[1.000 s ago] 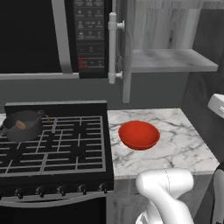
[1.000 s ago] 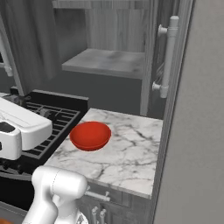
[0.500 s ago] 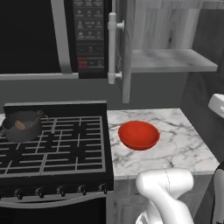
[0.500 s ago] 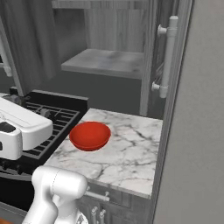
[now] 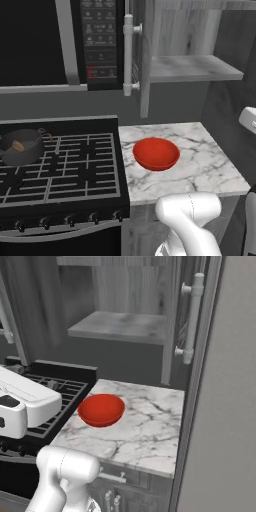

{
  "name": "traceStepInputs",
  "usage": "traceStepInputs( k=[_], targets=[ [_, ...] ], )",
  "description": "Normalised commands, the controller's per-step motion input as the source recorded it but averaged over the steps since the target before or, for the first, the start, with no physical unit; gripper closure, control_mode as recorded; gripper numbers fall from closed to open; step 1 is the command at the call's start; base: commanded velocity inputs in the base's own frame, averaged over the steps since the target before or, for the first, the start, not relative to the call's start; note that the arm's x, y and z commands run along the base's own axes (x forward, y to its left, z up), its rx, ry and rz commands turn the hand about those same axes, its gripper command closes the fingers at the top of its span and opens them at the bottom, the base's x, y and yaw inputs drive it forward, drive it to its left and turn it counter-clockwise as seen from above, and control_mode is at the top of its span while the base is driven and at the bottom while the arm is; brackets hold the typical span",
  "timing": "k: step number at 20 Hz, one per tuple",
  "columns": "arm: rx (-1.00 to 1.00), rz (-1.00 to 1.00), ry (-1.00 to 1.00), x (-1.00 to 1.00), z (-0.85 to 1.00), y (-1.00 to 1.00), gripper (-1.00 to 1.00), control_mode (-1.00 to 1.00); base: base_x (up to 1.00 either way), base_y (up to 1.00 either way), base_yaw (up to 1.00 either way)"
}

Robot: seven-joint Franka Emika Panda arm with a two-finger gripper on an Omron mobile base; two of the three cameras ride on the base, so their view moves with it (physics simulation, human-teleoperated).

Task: Open the cabinet and move the ladle to the pot. Then close the cabinet.

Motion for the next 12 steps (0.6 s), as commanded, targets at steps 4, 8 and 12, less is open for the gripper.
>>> traceStepInputs(
  k=[4,8,12],
  targets=[
    [0.0,0.0,0.0,0.0,0.0,0.0,-1.0,1.0,0.48,0.0,-0.27],
    [0.0,0.0,0.0,0.0,0.0,0.0,-1.0,1.0,0.45,0.0,-0.23],
    [0.0,0.0,0.0,0.0,0.0,0.0,-1.0,1.0,0.41,0.0,-0.21]
  ],
)
